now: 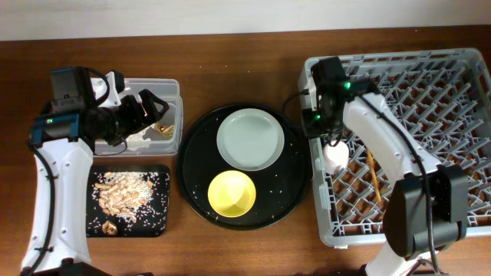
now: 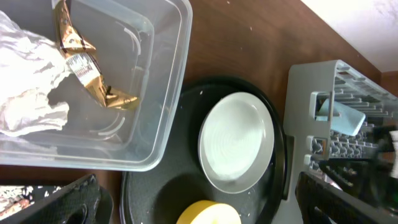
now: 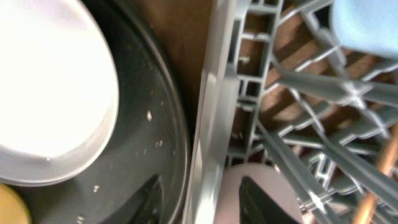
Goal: Sort waste into correct bins and load items into the dishwasher rack
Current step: 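Insert the chopstick into the dish rack with the right gripper, then grasp the yellow bowl rim on the round tray with the right gripper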
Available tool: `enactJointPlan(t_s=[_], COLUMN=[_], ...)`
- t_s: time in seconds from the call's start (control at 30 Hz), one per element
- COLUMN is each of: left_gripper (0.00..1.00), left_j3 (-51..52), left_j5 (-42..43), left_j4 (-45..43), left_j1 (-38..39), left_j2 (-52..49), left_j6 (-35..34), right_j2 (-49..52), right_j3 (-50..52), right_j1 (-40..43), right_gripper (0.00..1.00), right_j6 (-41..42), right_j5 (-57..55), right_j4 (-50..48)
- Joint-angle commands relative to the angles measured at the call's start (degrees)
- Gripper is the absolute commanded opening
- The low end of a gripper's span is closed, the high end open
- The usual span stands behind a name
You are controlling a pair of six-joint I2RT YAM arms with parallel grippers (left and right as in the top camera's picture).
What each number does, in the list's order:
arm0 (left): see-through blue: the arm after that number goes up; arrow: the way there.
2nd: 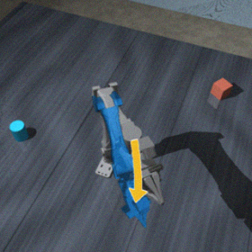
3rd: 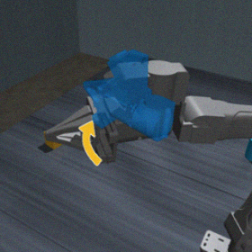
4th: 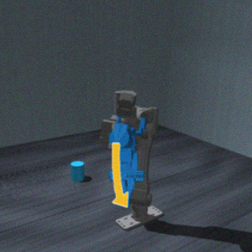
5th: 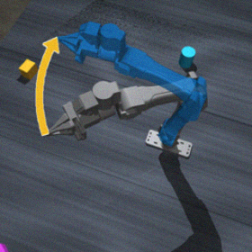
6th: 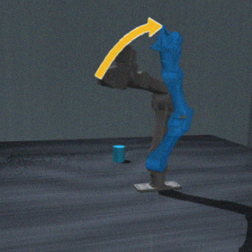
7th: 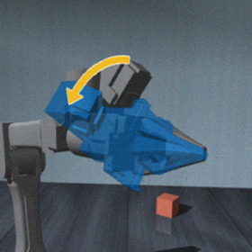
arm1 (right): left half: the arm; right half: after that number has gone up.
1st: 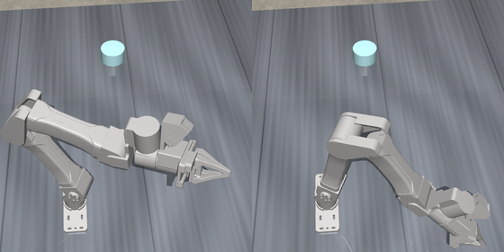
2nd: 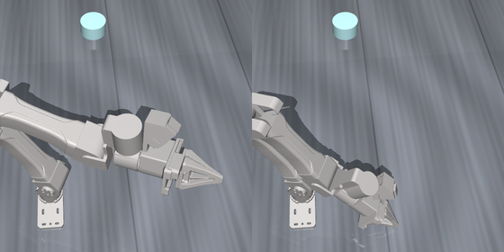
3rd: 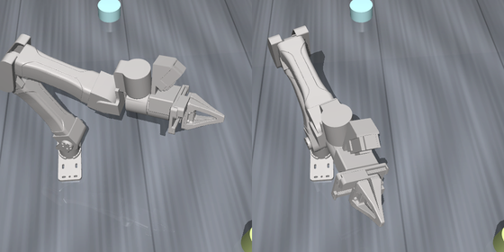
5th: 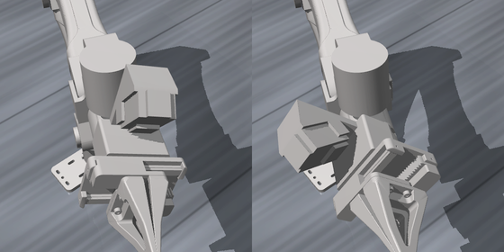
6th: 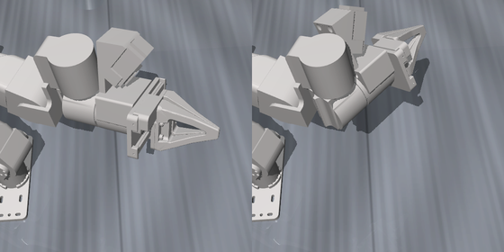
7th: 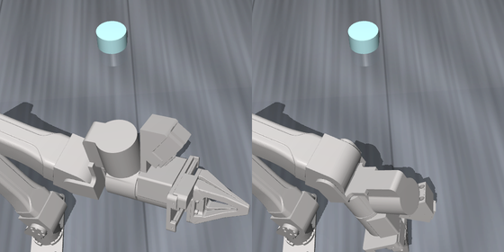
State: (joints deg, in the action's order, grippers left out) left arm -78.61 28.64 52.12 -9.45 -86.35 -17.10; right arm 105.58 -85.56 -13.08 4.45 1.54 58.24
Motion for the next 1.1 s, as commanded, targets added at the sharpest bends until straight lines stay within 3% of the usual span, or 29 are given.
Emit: enactJointPlan(t_s=[0.0, 0.07, 0.17, 0.2, 0.23, 0.3, 0.33, 0.43, 0.47, 0.63, 0.73, 0.9, 1.07], left_gripper=[1.0, 1.0, 1.0, 1.0, 1.0, 1.0, 1.0, 1.0, 1.0, 1.0, 1.0, 1.0, 1.0], left_j3=[-0.2, -0.2, -0.2, -0.2, -0.2, -0.2, -0.2, -0.2, -0.2, -0.2, -0.2, -0.2, -0.2], left_j5=[-0.2, -0.2, -0.2, -0.2, -0.2, -0.2, -0.2, -0.2, -0.2, -0.2, -0.2, -0.2, -0.2], left_j4=[-0.2, -0.2, -0.2, -0.2, -0.2, -0.2, -0.2, -0.2, -0.2, -0.2, -0.2, -0.2, -0.2], left_j1=[-0.2, -0.2, -0.2, -0.2, -0.2, -0.2, -0.2, -0.2, -0.2, -0.2, -0.2, -0.2, -0.2], left_j2=[0.7, 0.7, 0.7, 0.7, 0.7, 0.7, 0.7, 0.7, 0.7, 0.7, 0.7, 0.7, 0.7], left_j6=[0.5, 0.5, 0.5, 0.5, 0.5, 0.5, 0.5, 0.5, 0.5, 0.5, 0.5, 0.5, 0.5], right_j2=[-0.9, -0.9, -1.0, -1.0, -1.0, -0.9, -0.9, -0.9, -0.9, -0.9, -0.9, -0.9, -0.5], right_j3=[-12.2, -19.7, -19.9, -18.9, -18.0, -15.5, -15.1, -14.8, -14.7, -10.9, -4.0, 9.6, 16.3], right_j1=[-0.4, -0.4, -1.2, -2.3, -3.8, -8.5, -10.9, -19.8, -23.7, -34.9, -40.0, -42.8, -42.8], right_gripper=[0.43, 0.49, 0.55, 0.69, 0.98, 0.98, 0.93, 0.43, 0.38, 0.34, 0.32, 0.33, 0.35], right_j6=[-0.3, -1.0, -1.2, -1.2, -1.2, -1.1, -1.1, -1.1, -0.3, 5.6, 5.8, 6.6, 6.6], right_j5=[3.3, 15.8, 23.9, 25.3, 27.7, 30.0, 29.9, 25.0, 21.5, 14.0, 14.0, 12.5, 8.7], right_j4=[8.7, 17.4, 21.0, 21.2, 20.9, 20.5, 20.4, 19.9, 20.0, 16.3, 6.6, -13.8, -23.3])
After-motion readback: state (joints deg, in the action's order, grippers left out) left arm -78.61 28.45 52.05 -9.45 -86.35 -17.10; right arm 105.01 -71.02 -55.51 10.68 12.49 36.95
